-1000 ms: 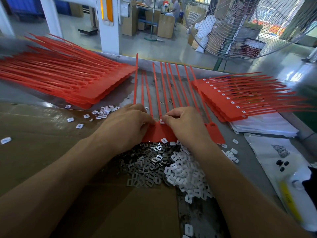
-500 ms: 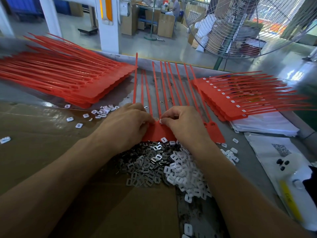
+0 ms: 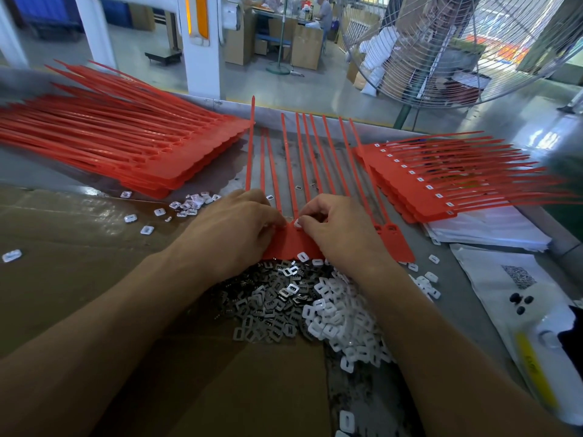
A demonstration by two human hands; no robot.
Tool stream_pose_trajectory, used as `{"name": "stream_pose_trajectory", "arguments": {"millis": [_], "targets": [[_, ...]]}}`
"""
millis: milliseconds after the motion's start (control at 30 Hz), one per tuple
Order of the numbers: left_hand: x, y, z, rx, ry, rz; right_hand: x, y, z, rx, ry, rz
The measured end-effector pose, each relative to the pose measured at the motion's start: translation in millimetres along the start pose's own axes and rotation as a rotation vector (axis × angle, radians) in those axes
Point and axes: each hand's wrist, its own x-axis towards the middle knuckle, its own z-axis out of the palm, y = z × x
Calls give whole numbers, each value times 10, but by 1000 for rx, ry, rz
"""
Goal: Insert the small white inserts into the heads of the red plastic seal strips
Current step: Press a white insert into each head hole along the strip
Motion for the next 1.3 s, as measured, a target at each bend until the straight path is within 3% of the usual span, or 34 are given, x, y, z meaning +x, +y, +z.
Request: {"name": "stream_pose_trajectory", "arguments": {"millis": [433,667,833,967,1133,1300], "targets": [[6,-13,2,2,-13,0,-17,-23,-24,-57,-16,-57],[7,-18,3,-11,-17,-4,-110,-153,-53,-397,-82,-151],[-5,-8,-1,-19,-19,-9,-113,-235,-91,-473,-122,-152],[-7,-13,-5,-23,-19,-14,-139,-226,-126,-454,-133,-145],[-7,-13,4,-12,-13,-17,-179,-162,-196,-238,-73,-115],[-2,-10,10,-15,-10,-16,-168,-136,-168,-282,-96,-161]]}}
